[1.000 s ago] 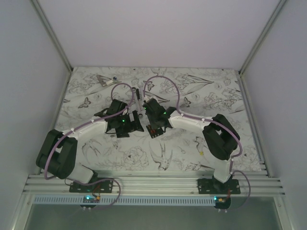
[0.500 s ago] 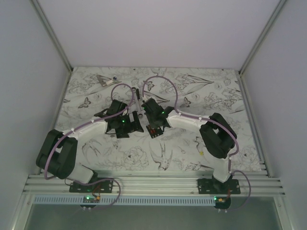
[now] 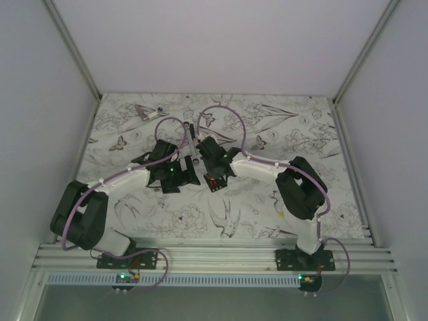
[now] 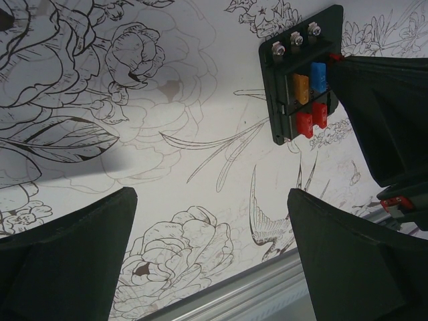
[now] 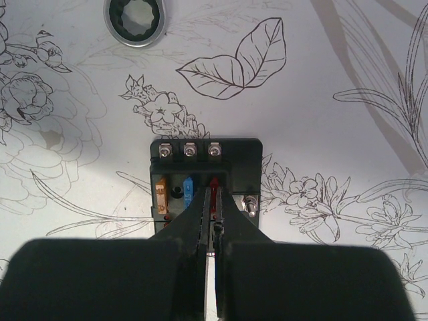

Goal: Snap on the fuse box
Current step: Install the fuse at the fuse box base.

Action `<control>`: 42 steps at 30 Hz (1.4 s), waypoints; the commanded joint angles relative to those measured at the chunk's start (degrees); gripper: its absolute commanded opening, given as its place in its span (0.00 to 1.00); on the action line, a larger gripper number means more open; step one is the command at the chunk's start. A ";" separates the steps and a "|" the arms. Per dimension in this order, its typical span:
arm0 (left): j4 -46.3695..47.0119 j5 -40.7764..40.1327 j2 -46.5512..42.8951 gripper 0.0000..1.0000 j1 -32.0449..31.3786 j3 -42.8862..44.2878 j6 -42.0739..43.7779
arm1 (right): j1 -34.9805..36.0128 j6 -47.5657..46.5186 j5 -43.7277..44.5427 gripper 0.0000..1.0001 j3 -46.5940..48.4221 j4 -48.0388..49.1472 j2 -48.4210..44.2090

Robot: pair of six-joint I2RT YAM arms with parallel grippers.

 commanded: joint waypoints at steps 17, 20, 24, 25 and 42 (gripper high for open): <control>-0.64 0.02 -1.80 1.00 -0.29 -1.36 -0.26 | -3.00 1.45 -4.35 0.00 -11.44 -2.03 4.27; -0.62 -0.02 -2.02 1.00 -0.24 -1.51 -0.24 | -3.49 0.92 -3.85 0.00 -8.88 -2.55 5.00; -0.63 -0.09 -2.79 1.00 -0.27 -1.93 -0.37 | -3.55 0.61 -2.20 0.00 -4.72 -5.13 7.32; -0.63 -0.07 -3.04 1.00 -0.21 -2.04 -0.37 | -3.55 0.47 -1.85 0.00 -4.30 -5.94 7.82; -0.61 -0.46 -7.27 1.00 0.28 -3.22 -0.05 | -3.27 -4.26 -3.86 0.29 1.13 -2.56 -7.21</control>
